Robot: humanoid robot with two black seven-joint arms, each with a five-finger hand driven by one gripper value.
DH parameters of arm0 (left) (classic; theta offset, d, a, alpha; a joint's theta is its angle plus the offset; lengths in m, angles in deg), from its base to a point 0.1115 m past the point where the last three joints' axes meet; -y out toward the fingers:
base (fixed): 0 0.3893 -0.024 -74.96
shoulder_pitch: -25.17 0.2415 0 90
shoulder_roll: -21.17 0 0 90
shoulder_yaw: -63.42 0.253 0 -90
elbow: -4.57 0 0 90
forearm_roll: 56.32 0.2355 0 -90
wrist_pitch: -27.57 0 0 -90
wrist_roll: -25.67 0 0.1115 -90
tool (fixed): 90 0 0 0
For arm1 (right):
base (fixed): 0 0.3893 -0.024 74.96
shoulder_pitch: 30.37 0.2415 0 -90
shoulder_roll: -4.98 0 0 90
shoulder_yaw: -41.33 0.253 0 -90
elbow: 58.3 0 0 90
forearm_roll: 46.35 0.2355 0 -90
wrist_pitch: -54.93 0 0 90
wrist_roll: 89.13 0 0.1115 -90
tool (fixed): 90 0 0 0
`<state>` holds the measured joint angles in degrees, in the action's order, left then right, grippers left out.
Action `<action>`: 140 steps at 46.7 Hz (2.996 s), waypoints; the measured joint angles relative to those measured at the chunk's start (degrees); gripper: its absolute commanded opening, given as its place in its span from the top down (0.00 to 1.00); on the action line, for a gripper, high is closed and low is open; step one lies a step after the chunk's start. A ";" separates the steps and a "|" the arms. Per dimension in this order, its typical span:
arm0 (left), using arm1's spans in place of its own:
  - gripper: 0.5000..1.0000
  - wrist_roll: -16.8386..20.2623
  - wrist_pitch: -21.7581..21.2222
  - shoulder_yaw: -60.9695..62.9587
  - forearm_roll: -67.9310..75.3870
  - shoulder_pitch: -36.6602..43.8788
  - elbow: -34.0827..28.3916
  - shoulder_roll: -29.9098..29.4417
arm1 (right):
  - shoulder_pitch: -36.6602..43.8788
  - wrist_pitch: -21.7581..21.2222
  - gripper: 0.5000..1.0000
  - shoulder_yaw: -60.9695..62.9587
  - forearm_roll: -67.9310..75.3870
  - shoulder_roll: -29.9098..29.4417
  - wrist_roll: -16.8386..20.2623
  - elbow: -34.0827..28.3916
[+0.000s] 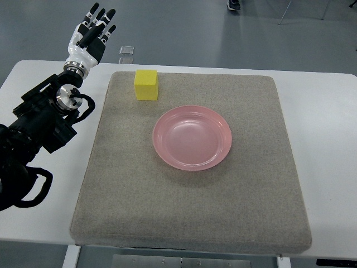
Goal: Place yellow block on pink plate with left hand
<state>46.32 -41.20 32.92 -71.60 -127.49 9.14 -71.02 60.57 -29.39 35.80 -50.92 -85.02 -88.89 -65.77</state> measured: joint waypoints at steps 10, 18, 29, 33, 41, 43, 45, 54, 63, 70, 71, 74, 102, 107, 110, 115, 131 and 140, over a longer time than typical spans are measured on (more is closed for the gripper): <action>0.02 -0.25 -1.87 0.00 0.07 0.06 0.60 0.32 | 0.03 0.00 0.15 0.00 0.00 0.00 -0.02 0.00; 0.02 -0.26 -2.92 1.28 0.09 0.06 2.91 -0.16 | 0.03 0.01 0.15 0.00 0.00 0.00 -0.05 0.00; 0.02 -0.27 -3.02 4.29 0.13 -0.42 3.16 -0.38 | 0.03 0.03 0.15 0.00 0.00 0.00 -0.06 0.00; 0.02 -0.30 -2.97 5.97 0.16 -0.53 3.18 -0.56 | 0.04 0.01 0.15 0.00 0.00 0.00 -0.06 0.00; 0.03 -0.36 -3.36 13.30 0.17 -0.94 3.26 -0.81 | 0.03 0.00 0.15 0.00 0.00 0.00 -0.03 0.00; 0.03 -0.36 -3.45 15.43 0.17 -1.01 3.27 -0.81 | 0.01 0.00 0.15 0.00 0.00 0.00 -0.04 0.00; 0.03 -0.36 -3.47 17.35 0.17 -1.12 3.27 -0.81 | 0.01 0.00 0.15 0.00 0.00 0.00 -0.02 0.00; 0.03 -0.36 -3.56 26.78 0.46 -2.47 3.28 -0.81 | 0.00 0.01 0.15 0.00 0.00 0.00 -0.03 0.00; 0.03 -0.36 -3.44 35.32 1.72 -5.17 4.62 -1.93 | 0.04 0.02 0.15 0.00 0.00 0.00 -0.04 0.00; 0.03 -0.39 -3.44 41.01 7.14 -9.28 9.41 -5.40 | -0.01 0.02 0.15 0.00 0.00 0.00 0.02 0.00; 0.03 -0.45 -3.44 42.18 8.70 -10.06 10.34 -5.94 | 0.00 0.02 0.15 0.00 0.00 0.00 0.02 0.00; 0.03 -0.66 -3.45 45.51 13.10 -11.79 12.50 -7.20 | 0.01 0.02 0.15 0.00 0.00 0.00 0.01 0.00; 0.06 -0.12 -2.05 54.31 49.64 -17.92 16.11 -10.82 | 0.02 0.01 0.15 0.00 0.00 0.00 -0.04 0.00; 0.08 0.34 -2.06 54.26 54.45 -18.14 17.38 -10.82 | 0.03 0.01 0.15 0.00 0.00 0.00 -0.02 0.00; 0.09 0.37 -2.19 54.24 55.51 -17.84 17.60 -10.82 | 0.03 0.00 0.15 0.00 0.00 0.00 -0.02 0.00; 0.12 0.37 -2.69 54.38 56.79 -17.35 17.51 -10.66 | 0.02 0.00 0.15 0.00 0.00 0.00 -0.05 0.00; 0.12 0.36 -4.22 54.32 59.67 -15.61 16.94 -9.94 | 0.00 0.00 0.15 0.00 0.00 0.00 -0.03 0.00; 0.12 0.35 -5.67 54.31 59.67 -14.57 16.93 -9.31 | 0.02 0.00 0.15 0.00 0.00 0.00 -0.01 0.00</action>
<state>46.67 -46.87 87.23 -11.93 -142.06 26.07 -80.33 60.59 -29.39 35.80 -50.92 -85.02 -88.90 -65.77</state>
